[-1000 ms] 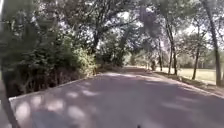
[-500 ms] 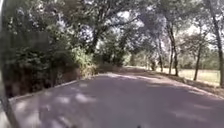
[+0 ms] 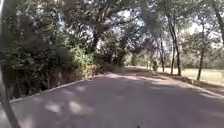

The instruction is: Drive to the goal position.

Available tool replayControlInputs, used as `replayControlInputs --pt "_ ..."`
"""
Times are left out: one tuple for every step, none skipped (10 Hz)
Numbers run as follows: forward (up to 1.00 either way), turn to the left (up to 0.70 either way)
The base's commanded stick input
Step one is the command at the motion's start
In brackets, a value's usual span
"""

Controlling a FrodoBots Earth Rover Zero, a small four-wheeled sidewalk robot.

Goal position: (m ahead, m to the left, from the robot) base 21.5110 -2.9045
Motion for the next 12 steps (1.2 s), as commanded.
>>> replayControlInputs --pt "0.70 0.00" --pt "0.70 0.00" --pt "0.70 0.00" --pt "0.70 0.00" --pt "0.70 0.00" --pt "0.70 0.00" --pt "0.70 0.00" --pt "0.70 0.00" --pt "0.70 0.00" --pt "0.70 0.00" --pt "0.70 0.00" --pt "0.70 0.00"
